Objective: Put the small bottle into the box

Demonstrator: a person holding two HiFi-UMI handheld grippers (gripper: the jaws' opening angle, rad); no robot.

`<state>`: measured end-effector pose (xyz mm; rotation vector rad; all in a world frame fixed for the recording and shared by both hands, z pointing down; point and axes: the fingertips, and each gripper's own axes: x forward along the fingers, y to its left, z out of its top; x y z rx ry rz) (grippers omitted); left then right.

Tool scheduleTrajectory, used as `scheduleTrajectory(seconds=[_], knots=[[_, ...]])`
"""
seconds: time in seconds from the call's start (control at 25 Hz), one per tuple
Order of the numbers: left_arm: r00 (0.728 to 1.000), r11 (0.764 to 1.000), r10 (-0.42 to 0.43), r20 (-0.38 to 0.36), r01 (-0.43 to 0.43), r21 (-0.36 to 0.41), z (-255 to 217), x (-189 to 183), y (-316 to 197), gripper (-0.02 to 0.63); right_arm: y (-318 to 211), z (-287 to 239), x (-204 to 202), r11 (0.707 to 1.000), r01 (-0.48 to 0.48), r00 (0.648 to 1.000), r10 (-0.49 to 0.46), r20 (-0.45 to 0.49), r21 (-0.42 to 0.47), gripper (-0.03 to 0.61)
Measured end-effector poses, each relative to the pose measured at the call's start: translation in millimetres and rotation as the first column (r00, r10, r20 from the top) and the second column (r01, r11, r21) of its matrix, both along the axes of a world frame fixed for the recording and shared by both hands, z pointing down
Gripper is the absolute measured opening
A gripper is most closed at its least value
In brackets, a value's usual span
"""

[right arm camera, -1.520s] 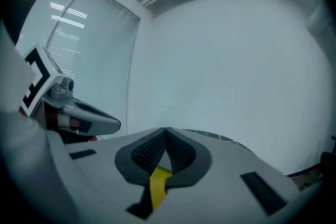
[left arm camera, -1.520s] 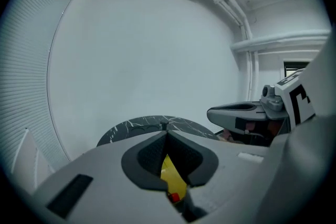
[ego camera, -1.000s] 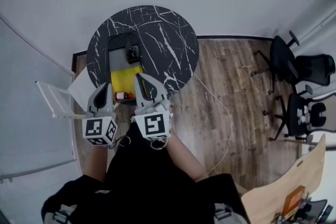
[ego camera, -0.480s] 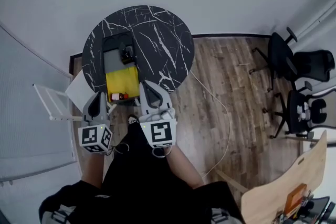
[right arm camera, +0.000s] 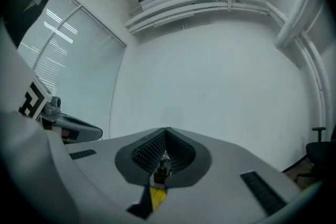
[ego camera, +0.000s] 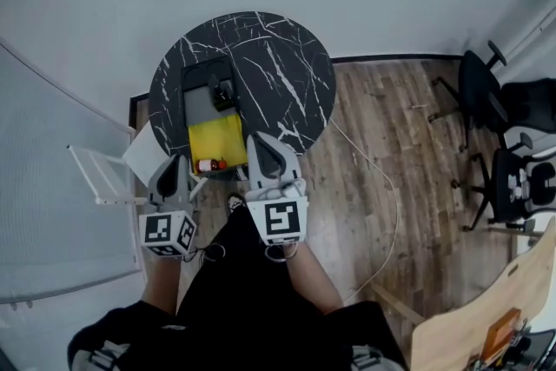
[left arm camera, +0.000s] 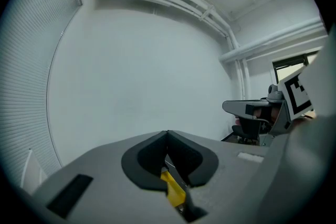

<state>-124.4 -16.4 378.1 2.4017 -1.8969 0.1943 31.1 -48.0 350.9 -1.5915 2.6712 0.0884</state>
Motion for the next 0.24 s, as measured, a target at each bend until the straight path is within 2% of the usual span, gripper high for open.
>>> scheduleTrajectory(seconds=[0.24], knots=[[1.0, 1.0, -0.026, -0.004, 0.026, -0.015, 5.5, -17.7, -3.7, 0.0, -9.0, 8.3, -0.6, 1.0, -0.014, 1.0, 0.013, -0.021, -0.017, -0.005]])
